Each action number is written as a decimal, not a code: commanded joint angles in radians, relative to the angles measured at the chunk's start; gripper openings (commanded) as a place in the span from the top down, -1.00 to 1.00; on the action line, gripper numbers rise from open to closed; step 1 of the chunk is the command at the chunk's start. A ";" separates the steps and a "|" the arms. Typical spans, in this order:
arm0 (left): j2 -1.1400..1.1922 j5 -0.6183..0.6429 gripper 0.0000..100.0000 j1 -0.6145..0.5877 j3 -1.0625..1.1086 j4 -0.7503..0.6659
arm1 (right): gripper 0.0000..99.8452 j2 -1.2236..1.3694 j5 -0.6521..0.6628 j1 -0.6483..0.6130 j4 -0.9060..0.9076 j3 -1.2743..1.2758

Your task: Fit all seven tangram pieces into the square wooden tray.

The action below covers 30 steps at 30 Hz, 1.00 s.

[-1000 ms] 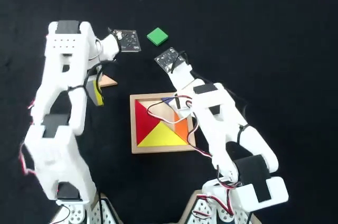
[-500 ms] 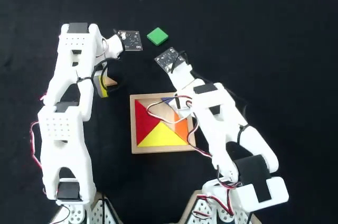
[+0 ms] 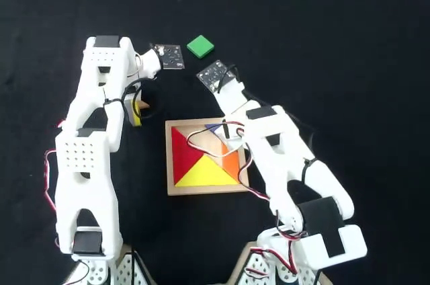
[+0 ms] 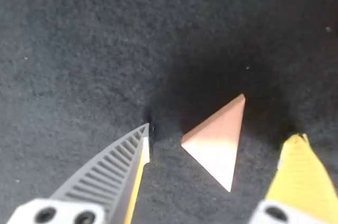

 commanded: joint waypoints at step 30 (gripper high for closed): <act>0.006 -0.041 0.90 0.027 -0.139 0.192 | 0.98 0.001 0.011 0.014 -0.014 -0.048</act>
